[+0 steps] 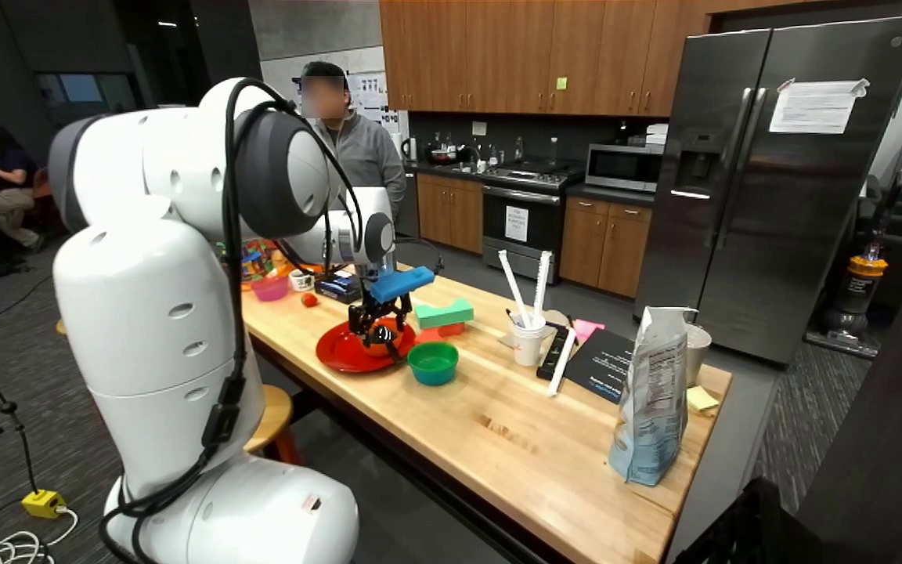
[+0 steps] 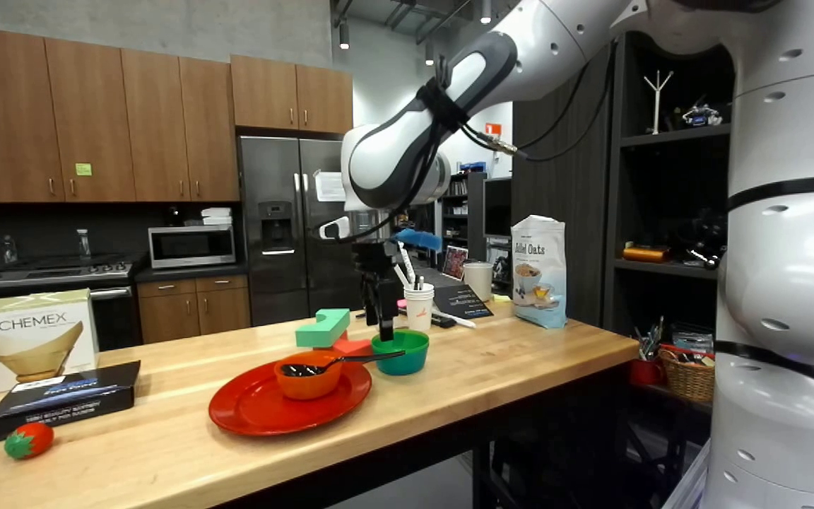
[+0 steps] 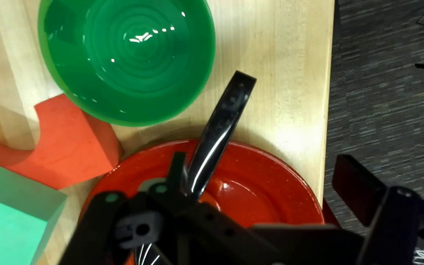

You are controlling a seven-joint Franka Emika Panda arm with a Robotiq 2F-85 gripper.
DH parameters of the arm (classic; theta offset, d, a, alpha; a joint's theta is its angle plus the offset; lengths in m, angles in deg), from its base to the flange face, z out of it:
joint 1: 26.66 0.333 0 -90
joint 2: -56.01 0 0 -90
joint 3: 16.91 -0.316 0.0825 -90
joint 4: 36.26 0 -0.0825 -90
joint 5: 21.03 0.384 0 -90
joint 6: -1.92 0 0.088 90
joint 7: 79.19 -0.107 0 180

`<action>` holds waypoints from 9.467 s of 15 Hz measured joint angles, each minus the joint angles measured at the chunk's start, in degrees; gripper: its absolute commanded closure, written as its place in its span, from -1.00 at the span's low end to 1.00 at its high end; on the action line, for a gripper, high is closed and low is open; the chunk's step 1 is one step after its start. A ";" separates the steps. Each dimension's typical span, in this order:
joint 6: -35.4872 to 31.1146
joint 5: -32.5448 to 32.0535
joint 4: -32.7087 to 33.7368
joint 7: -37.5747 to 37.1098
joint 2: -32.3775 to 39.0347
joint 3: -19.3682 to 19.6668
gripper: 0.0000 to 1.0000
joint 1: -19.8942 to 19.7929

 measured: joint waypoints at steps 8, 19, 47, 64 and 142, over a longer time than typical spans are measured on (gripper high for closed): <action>-4.56 5.64 0.55 -1.03 3.09 -0.02 -1.00 -1.72; -5.46 7.78 0.62 -1.12 6.26 -0.21 -1.00 -3.09; -1.68 12.28 4.01 1.75 10.65 -1.77 0.75 -5.72; 0.02 5.33 5.07 1.58 7.95 -2.24 0.88 -5.39; 0.32 -46.22 9.99 -20.98 10.50 -4.36 0.88 1.46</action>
